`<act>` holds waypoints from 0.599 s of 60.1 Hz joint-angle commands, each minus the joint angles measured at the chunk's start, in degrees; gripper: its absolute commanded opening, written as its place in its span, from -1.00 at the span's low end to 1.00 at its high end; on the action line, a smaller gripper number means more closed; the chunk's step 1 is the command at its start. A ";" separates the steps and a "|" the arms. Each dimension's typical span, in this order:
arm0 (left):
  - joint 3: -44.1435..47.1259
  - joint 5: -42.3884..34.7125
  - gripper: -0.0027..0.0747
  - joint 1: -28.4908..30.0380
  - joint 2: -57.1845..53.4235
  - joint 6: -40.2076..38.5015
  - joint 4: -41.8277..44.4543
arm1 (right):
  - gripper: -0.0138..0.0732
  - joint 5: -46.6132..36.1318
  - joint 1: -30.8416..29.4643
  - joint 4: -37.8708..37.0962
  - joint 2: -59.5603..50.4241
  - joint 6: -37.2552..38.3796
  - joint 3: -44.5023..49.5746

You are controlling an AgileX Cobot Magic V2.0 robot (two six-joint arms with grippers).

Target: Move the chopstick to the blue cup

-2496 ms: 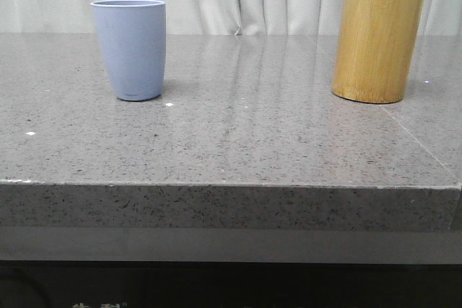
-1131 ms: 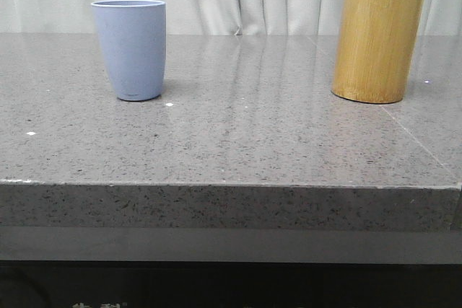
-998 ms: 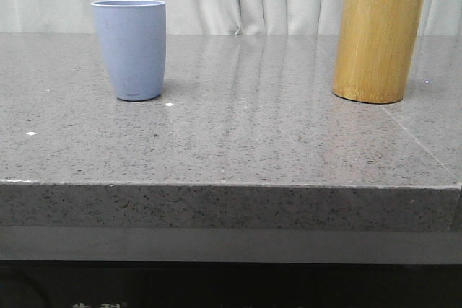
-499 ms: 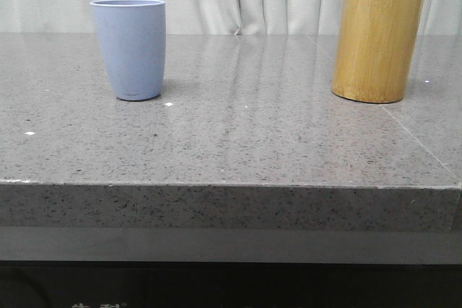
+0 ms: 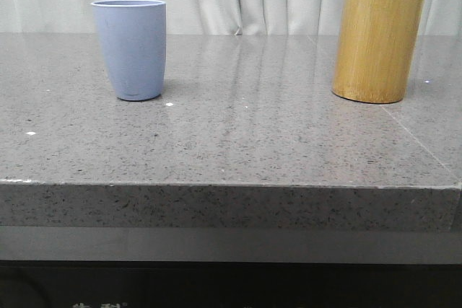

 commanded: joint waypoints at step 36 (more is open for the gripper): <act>-3.17 -11.08 0.18 -0.04 15.26 -0.07 0.05 | 0.11 -5.11 -0.08 0.30 13.64 -0.12 -5.09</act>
